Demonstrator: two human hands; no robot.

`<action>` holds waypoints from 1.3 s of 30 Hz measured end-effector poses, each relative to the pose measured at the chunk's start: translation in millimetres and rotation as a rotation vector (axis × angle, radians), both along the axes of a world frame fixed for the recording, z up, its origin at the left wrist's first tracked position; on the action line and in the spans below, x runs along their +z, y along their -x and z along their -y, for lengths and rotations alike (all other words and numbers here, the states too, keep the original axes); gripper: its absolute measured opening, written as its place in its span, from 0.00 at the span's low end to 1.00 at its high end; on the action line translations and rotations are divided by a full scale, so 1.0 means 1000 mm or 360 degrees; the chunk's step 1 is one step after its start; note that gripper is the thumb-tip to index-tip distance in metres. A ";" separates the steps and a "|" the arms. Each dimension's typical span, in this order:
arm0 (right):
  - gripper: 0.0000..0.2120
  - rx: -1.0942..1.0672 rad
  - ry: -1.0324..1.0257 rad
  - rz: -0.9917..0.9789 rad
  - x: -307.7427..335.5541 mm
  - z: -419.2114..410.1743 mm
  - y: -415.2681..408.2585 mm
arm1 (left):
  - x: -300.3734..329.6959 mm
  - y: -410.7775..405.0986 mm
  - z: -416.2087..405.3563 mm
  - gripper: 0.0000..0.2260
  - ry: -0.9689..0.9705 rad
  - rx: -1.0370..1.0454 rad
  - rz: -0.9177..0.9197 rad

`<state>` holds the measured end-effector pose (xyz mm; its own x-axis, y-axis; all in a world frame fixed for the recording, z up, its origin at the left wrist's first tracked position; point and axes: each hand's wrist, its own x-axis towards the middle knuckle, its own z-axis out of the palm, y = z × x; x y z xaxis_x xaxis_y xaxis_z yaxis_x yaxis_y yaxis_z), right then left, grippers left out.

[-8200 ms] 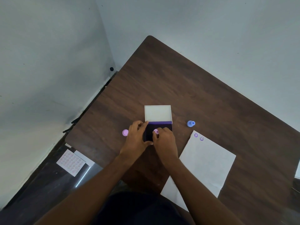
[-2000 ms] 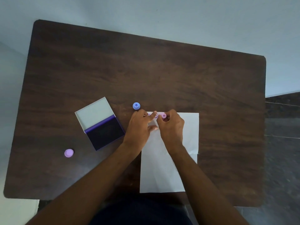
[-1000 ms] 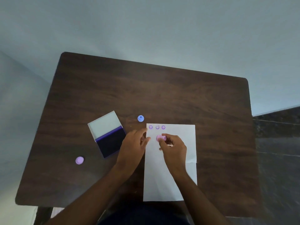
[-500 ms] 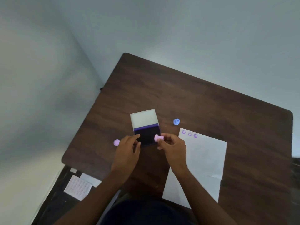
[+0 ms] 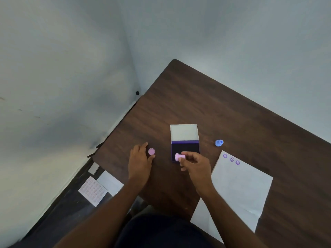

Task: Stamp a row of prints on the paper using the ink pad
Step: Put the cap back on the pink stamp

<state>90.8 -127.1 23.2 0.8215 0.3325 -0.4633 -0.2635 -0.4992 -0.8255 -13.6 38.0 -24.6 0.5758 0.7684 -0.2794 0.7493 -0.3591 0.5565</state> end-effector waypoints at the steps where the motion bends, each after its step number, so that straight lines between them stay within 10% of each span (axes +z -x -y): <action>1: 0.08 0.0011 -0.0004 0.0001 0.001 -0.001 0.000 | -0.002 0.001 -0.002 0.21 -0.0041 -0.0041 0.0018; 18: 0.13 -0.0073 -0.0183 -0.0200 0.017 -0.020 0.005 | 0.016 -0.002 0.019 0.11 0.0486 -0.0179 0.0373; 39: 0.10 -0.0094 -0.0204 -0.0350 0.016 -0.021 0.016 | 0.013 -0.010 0.021 0.13 0.0827 -0.0012 0.0117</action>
